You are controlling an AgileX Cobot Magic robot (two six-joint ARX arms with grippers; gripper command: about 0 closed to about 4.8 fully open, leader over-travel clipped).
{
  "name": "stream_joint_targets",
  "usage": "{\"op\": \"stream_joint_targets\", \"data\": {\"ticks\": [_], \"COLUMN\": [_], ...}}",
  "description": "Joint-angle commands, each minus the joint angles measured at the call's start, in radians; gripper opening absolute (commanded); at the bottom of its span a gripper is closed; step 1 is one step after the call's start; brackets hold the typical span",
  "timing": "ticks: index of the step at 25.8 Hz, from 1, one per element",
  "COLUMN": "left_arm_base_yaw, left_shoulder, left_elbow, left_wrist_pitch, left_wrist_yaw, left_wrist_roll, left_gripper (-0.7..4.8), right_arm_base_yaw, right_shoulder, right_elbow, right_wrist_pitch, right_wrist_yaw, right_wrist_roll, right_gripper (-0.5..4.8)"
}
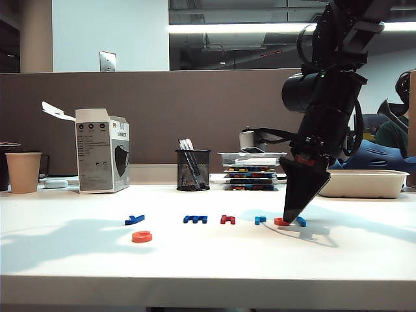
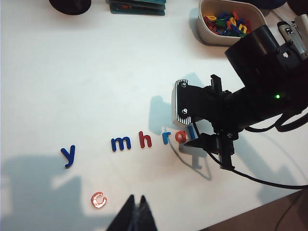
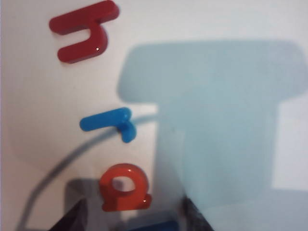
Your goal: Select the appropriate letters from the row of letter magnets placed on the table to arrange into the word "car".
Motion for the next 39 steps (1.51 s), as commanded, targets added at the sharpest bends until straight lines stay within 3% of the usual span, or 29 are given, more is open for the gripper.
{"op": "stream_joint_targets", "data": {"ticks": [1,13,19,39], "left_arm_base_yaw": [-0.001,-0.001,-0.001,-0.001], "left_shoulder": [-0.003,-0.003,-0.003,-0.003], "left_elbow": [0.006,0.006,0.006,0.006], "left_wrist_pitch": [0.007,0.007,0.007,0.007], "left_wrist_yaw": [-0.003,-0.003,-0.003,-0.003], "left_wrist_roll": [0.004,0.004,0.004,0.004], "left_gripper": [-0.06,-0.06,-0.06,-0.06], "right_arm_base_yaw": [0.005,0.021,0.029,0.03], "right_shoulder": [0.006,0.007,0.008,0.008], "right_elbow": [-0.006,-0.006,-0.006,-0.006], "right_wrist_pitch": [-0.022,-0.025,-0.005,-0.015], "right_wrist_yaw": [0.002,-0.016,0.046,0.059], "right_wrist_roll": [0.0,0.0,0.001,0.006], "right_gripper": [2.59,2.38,2.07,2.07]}}
